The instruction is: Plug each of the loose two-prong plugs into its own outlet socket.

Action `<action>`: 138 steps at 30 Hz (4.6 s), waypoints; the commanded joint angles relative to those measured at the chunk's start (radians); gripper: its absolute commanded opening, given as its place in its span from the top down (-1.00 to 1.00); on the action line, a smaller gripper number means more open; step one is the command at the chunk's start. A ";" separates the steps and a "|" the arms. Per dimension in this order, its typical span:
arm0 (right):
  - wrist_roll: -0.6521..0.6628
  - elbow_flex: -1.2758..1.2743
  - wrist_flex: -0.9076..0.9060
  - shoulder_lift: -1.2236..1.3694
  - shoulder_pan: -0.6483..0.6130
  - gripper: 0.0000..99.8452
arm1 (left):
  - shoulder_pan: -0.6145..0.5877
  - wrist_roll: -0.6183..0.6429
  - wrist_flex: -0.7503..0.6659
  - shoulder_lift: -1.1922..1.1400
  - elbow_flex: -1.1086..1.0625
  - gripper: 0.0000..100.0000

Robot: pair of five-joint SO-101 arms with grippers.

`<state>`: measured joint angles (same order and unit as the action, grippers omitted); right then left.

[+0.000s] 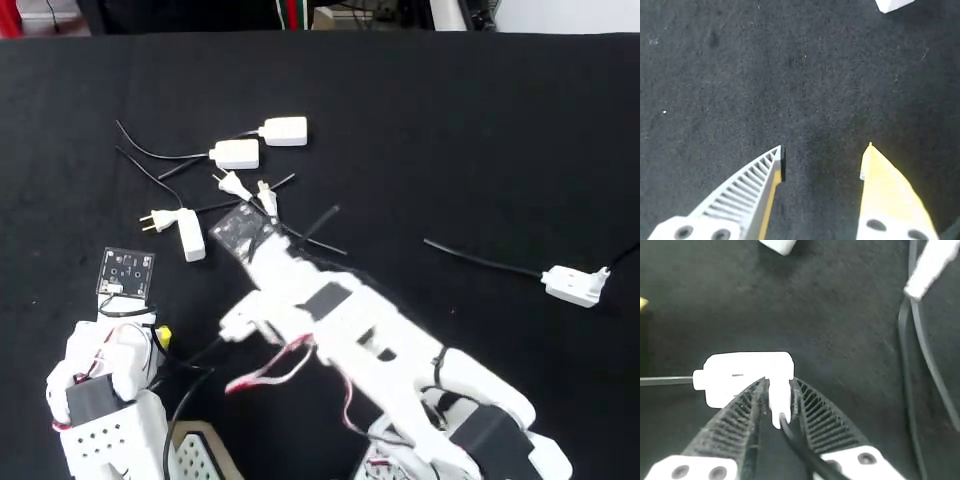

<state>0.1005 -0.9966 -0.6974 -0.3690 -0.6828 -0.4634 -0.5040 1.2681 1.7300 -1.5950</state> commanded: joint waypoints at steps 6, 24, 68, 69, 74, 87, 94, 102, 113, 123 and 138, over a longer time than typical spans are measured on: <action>0.196 -0.002 -0.129 0.005 0.382 0.98 | -0.001 -0.011 0.008 0.005 0.005 0.49; 0.893 0.131 0.000 0.013 1.582 0.98 | -0.001 -0.011 0.008 0.005 0.005 0.49; 0.488 0.504 -1.043 -0.443 0.962 0.82 | -0.002 -0.008 0.008 0.005 0.005 0.49; 0.446 0.504 -1.016 -0.421 0.873 0.82 | -0.002 -0.009 0.008 0.005 0.005 0.49; 0.302 0.515 -0.810 -0.220 0.549 0.81 | -0.008 -0.009 0.008 0.005 0.005 0.49; 0.215 1.052 -0.473 0.676 0.338 0.43 | -0.010 -0.009 0.008 0.005 0.004 0.49; 0.161 1.481 -0.551 1.043 0.285 0.42 | -0.010 -0.011 0.008 0.005 0.004 0.49; 0.150 1.937 -0.784 1.299 0.216 0.42 | -0.010 -0.011 0.008 0.005 0.004 0.49; 0.150 2.399 -1.039 1.508 0.207 0.42 | -0.010 -0.011 0.008 0.006 -0.001 0.49; 0.100 2.384 -1.069 1.474 0.178 0.67 | -0.010 -0.011 0.008 0.006 -0.001 0.49; 0.066 2.158 -0.984 1.465 0.172 0.53 | -0.010 -0.012 0.008 0.006 -0.001 0.49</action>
<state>0.1757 1.1546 -1.7131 1.0978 -0.5217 -0.4634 -0.5056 1.2681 1.7300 -1.6026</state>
